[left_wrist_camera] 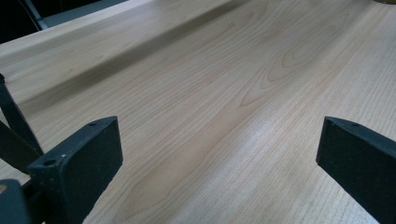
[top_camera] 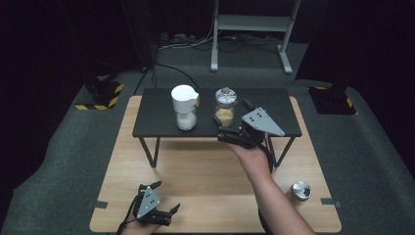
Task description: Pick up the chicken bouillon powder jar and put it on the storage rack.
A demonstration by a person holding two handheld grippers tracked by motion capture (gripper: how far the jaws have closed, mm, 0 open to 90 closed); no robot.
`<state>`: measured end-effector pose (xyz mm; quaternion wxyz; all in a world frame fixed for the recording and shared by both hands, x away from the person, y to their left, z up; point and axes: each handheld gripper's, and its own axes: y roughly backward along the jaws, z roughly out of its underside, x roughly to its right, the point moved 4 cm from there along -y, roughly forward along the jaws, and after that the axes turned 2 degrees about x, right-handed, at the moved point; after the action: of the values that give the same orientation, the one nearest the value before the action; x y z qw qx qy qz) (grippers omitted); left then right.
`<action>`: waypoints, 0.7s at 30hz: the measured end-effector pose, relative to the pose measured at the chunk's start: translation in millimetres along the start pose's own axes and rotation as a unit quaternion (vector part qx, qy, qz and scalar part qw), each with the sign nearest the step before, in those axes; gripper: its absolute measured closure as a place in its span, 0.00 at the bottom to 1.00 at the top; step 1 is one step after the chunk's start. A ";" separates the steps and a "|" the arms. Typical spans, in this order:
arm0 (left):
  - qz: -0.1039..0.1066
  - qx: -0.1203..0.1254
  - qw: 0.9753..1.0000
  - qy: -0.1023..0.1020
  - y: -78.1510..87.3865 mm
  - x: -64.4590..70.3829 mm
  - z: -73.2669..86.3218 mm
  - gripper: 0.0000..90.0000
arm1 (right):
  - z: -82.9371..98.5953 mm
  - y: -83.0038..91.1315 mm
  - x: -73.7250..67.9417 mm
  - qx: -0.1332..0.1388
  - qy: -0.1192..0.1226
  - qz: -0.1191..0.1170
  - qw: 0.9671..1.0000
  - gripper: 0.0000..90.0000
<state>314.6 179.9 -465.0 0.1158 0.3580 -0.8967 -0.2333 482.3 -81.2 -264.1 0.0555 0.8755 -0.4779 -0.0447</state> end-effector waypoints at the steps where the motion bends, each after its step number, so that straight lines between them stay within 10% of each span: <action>1: 0.000 0.000 1.000 0.000 0.0 0.0 0.0 0.01 | 0.4 1.7 -0.8 -0.001 -0.001 0.000 1.000 0.00; 21: -0.001 -0.003 1.000 -0.003 -0.5 0.6 0.0 0.01 | 9.6 45.5 -11.3 -0.005 0.022 -0.010 1.000 0.00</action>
<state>314.5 179.2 -465.2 0.1140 0.3577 -0.8960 -0.2370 437.2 -96.7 -266.9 0.0703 0.8806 -0.4678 -0.0281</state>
